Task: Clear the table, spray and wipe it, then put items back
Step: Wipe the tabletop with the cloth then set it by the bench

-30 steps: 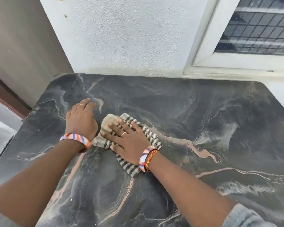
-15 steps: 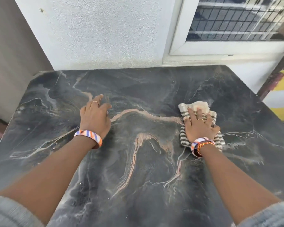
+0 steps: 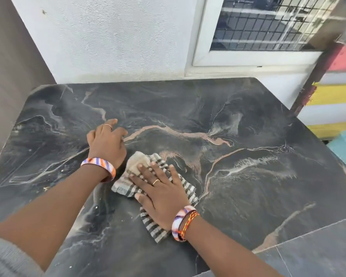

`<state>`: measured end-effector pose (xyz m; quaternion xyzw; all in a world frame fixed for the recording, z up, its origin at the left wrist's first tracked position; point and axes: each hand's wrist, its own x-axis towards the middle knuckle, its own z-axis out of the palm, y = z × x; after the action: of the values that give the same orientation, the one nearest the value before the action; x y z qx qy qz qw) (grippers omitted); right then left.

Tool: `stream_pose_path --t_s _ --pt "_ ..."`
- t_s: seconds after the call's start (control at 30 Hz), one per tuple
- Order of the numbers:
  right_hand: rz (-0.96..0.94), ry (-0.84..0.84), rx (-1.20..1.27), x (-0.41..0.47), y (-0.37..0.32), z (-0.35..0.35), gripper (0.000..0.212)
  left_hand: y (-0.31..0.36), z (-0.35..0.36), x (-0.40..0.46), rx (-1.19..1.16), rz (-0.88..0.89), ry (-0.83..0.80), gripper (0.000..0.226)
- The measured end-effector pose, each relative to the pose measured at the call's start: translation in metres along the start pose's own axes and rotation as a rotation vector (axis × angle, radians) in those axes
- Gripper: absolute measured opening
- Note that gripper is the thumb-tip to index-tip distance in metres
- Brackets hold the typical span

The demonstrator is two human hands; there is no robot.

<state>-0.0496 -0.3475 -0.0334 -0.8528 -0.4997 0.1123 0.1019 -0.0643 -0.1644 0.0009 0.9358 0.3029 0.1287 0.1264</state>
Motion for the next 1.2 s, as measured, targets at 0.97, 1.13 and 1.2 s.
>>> stream_pose_path --t_s 0.97,1.13,1.2 --pt "0.348 0.165 -0.061 0.326 0.180 -0.079 0.050 0.008 0.056 0.204 0.402 -0.131 -0.079 0.032" --pt "0.113 0.110 -0.080 0.358 0.128 -0.070 0.051 0.009 0.059 0.212 0.485 -0.113 -0.089 0.033" --pt "0.004 0.084 -0.109 0.352 0.142 -0.073 0.050 0.012 0.059 0.213 0.520 -0.112 -0.089 0.032"
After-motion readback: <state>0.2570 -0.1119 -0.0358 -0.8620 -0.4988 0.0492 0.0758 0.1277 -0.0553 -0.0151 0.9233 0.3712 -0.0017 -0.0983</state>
